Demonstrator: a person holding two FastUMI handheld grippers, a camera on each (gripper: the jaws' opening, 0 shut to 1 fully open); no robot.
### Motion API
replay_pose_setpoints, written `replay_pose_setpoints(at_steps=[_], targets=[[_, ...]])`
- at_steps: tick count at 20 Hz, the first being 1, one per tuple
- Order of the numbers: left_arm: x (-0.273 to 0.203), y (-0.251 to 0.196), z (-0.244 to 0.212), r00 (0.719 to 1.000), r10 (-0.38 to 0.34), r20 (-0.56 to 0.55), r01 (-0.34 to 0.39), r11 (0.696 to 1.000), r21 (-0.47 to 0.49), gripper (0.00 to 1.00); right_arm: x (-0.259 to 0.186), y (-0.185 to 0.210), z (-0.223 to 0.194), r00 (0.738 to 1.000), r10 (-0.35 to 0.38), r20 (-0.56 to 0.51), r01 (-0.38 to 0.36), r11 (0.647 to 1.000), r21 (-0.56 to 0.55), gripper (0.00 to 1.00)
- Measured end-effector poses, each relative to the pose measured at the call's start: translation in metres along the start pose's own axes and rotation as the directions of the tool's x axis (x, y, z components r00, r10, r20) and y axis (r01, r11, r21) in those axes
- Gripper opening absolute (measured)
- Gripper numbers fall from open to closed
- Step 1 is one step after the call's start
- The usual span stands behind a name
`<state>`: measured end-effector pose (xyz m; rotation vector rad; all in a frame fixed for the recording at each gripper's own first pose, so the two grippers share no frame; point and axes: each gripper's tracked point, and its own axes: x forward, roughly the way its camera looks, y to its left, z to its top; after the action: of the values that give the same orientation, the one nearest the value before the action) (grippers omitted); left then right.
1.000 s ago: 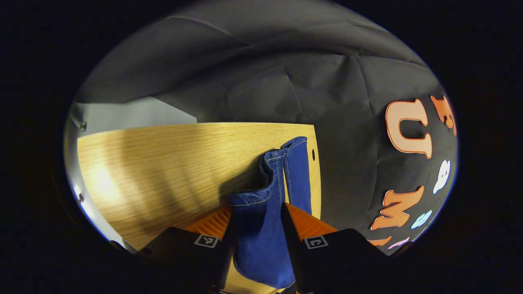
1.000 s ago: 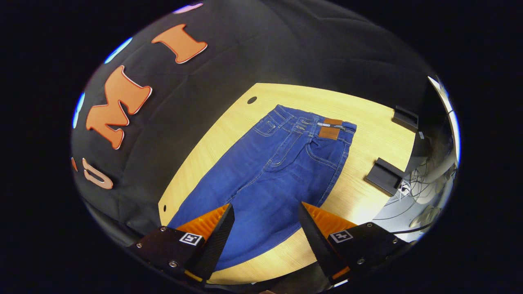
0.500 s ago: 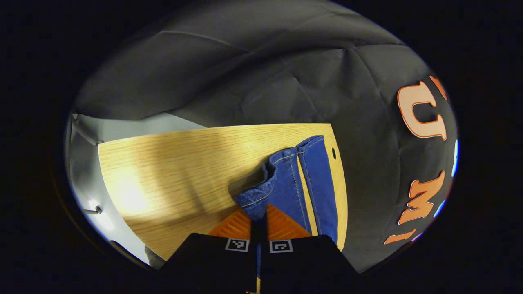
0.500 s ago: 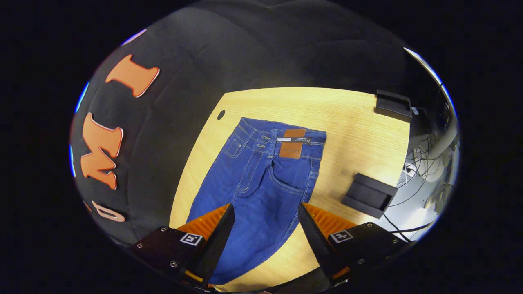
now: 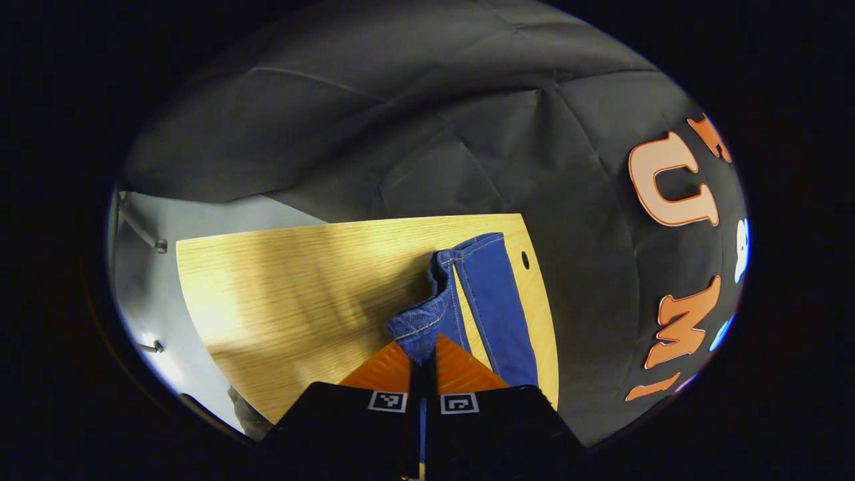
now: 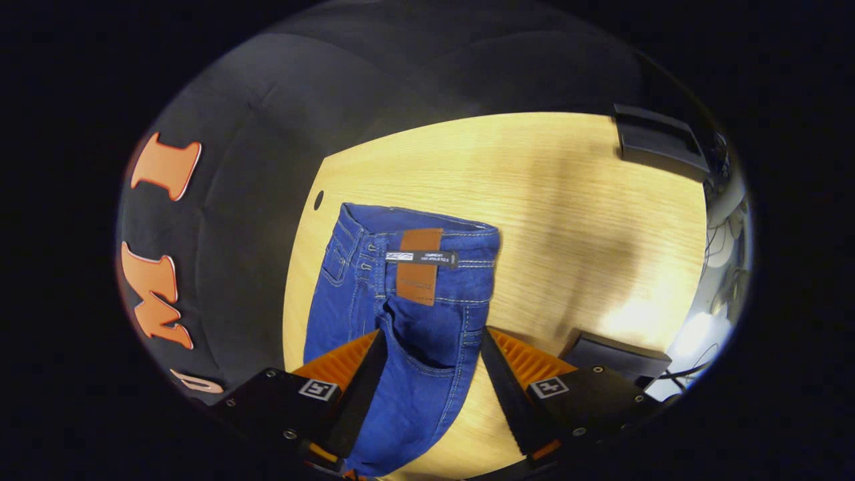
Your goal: Grasp the waist and the cuffs of the jeans and fold them to make the two legs overlap; first hold the waist and fold one-third of the jeans toward the cuffs, then hold the cuffs and fold the remaining one-third in the same direction to finish folding.
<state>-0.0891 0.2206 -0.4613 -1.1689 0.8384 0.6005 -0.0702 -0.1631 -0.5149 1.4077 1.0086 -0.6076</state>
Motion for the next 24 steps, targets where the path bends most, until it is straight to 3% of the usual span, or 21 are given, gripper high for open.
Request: replay_pose_setpoints(at_steps=[6, 7, 9, 11, 12, 13, 15, 16, 17, 18, 22, 24], targets=[[-0.008, -0.003, -0.005, 1.000, -0.019, 0.002, 0.019, 1.000, -0.007, 0.04, 0.019, 0.011, 0.012, 0.989, 0.140, 0.042, -0.145, 0.979, 0.141, 0.64], [-0.007, -0.006, -0.007, 1.000, -0.028, 0.000, 0.028, 1.000, -0.002, 0.04, 0.022, 0.017, 0.006, 0.987, 0.157, 0.026, -0.159, 0.977, 0.144, 0.67], [-0.004, -0.009, -0.006, 1.000, -0.025, -0.001, 0.025, 1.000, 0.015, 0.04, 0.032, 0.017, 0.004, 0.992, 0.127, 0.013, -0.128, 0.981, 0.144, 0.59], [-0.004, -0.008, -0.005, 1.000, -0.016, -0.002, 0.016, 1.000, 0.019, 0.04, 0.021, 0.014, -0.001, 0.995, 0.093, -0.023, -0.090, 0.989, 0.116, 0.36], [-0.006, -0.008, -0.005, 1.000, -0.008, -0.006, 0.008, 1.000, 0.019, 0.04, 0.037, 0.010, 0.003, 0.999, 0.048, 0.000, -0.048, 0.990, 0.136, 0.22], [-0.006, -0.010, -0.005, 1.000, -0.009, -0.007, 0.009, 1.000, 0.016, 0.04, 0.042, 0.008, 0.004, 1.000, 0.023, 0.008, -0.024, 0.987, 0.156, 0.17], [-0.007, -0.015, -0.003, 1.000, -0.020, -0.003, 0.020, 1.000, 0.013, 0.04, 0.033, 0.018, 0.003, 0.997, 0.079, -0.012, -0.076, 0.982, 0.174, 0.17], [-0.009, -0.014, -0.003, 1.000, -0.012, -0.009, 0.012, 1.000, 0.009, 0.04, 0.027, 0.008, 0.006, 1.000, 0.023, 0.003, -0.023, 0.986, 0.168, 0.16], [-0.009, -0.015, -0.005, 1.000, 0.006, -0.021, -0.006, 1.000, 0.005, 0.04, 0.029, 0.011, 0.005, 1.000, 0.016, -0.010, -0.015, 0.987, 0.162, 0.08], [-0.011, -0.016, -0.005, 1.000, 0.017, -0.021, -0.017, 1.000, 0.008, 0.04, 0.023, 0.023, 0.003, 0.998, 0.052, -0.029, -0.046, 0.985, 0.163, 0.08], [-0.015, -0.036, 0.003, 0.999, 0.047, -0.012, -0.046, 0.999, 0.012, 0.04, 0.011, 0.033, 0.010, 0.999, -0.021, -0.048, 0.028, 0.989, 0.142, 0.08], [-0.016, -0.053, 0.011, 0.999, 0.053, -0.002, -0.053, 0.998, 0.019, 0.04, 0.009, 0.050, 0.013, 0.997, -0.015, -0.077, 0.025, 0.989, 0.143, 0.08]])
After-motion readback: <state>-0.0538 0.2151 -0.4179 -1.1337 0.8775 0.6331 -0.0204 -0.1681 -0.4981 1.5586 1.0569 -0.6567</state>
